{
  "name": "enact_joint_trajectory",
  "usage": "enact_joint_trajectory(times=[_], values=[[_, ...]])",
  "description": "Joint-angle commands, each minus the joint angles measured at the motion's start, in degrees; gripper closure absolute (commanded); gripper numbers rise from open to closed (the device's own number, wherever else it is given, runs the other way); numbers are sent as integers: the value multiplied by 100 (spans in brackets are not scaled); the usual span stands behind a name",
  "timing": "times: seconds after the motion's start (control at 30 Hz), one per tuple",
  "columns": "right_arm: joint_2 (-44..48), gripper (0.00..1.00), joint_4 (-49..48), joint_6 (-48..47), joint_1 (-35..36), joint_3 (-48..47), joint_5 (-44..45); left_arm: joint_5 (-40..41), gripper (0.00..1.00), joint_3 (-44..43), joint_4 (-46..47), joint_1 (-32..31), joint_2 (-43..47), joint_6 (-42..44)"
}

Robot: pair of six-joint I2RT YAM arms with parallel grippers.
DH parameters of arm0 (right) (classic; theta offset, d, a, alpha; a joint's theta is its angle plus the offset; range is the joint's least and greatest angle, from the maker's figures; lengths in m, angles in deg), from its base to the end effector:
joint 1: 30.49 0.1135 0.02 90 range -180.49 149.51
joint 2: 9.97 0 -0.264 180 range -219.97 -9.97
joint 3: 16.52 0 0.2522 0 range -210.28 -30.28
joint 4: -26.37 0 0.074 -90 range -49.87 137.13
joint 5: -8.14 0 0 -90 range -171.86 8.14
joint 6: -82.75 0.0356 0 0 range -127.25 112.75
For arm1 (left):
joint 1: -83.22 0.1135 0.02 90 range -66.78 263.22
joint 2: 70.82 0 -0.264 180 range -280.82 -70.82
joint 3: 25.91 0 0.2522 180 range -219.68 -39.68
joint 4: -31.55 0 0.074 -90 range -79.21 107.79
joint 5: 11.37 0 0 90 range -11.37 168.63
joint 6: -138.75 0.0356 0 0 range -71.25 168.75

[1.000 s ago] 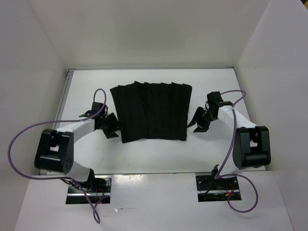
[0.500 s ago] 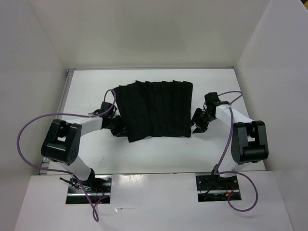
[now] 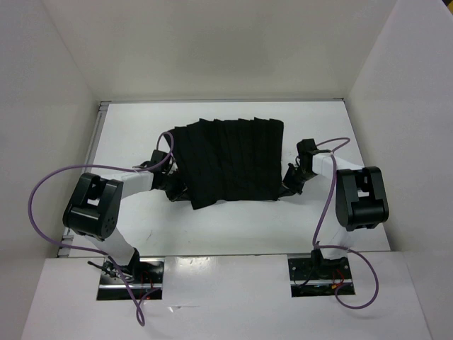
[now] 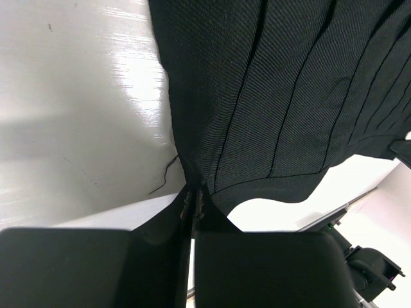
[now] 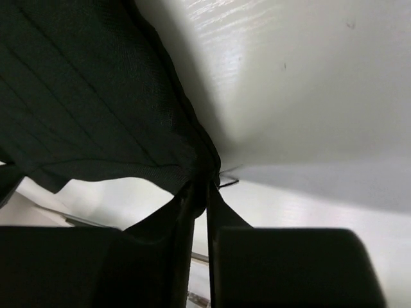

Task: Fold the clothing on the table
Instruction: Fold the skirt

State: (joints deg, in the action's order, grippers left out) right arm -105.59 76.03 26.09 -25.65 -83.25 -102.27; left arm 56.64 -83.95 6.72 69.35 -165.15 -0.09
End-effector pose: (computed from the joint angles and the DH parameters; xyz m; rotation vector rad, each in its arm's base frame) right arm 0.2859 0.0367 0.1492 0.6882 2.9303 0.6107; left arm 0.2831 -0.0836 0.1338 -0.7049 2.7022 -0.8365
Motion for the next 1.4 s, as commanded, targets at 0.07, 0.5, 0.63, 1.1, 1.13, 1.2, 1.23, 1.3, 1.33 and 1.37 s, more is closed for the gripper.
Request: enact_joint_trajectory(times=[0.07, 0.5, 0.63, 1.1, 1.13, 1.2, 1.23, 1.3, 1.33, 1.37], values=[[-274, 87, -241, 6, 122, 32, -8, 354, 100, 41, -185, -107, -315, 190], [-9, 64, 295, 6, 254, -152, 888, 512, 100, 41, -413, -107, -148, 191], [-281, 72, 6, 58, 429, -82, 1108, 512, 100, 41, -353, -107, -148, 243], [367, 100, 145, -266, 535, -2376, 1259, 232, 100, -2551, -642, 542, -218, 876], [368, 100, 145, -267, 535, -2306, 1197, 162, 100, -2551, -642, 543, -218, 876], [578, 100, 145, -197, 605, -1948, 1082, -57, 100, -2263, -642, 543, -114, 876], [666, 100, 145, -197, 667, -1789, 1030, -146, 100, -2070, -494, 543, 105, 824], [1059, 100, 277, -118, 798, -1235, 811, -340, 100, -1402, -423, 543, 587, 684], [1236, 100, 347, -48, 869, -1051, 749, -401, 100, -1200, -422, 473, 791, 631], [1421, 100, 435, -47, 956, -744, 687, -454, 100, -1015, -518, 473, 1010, 552]])
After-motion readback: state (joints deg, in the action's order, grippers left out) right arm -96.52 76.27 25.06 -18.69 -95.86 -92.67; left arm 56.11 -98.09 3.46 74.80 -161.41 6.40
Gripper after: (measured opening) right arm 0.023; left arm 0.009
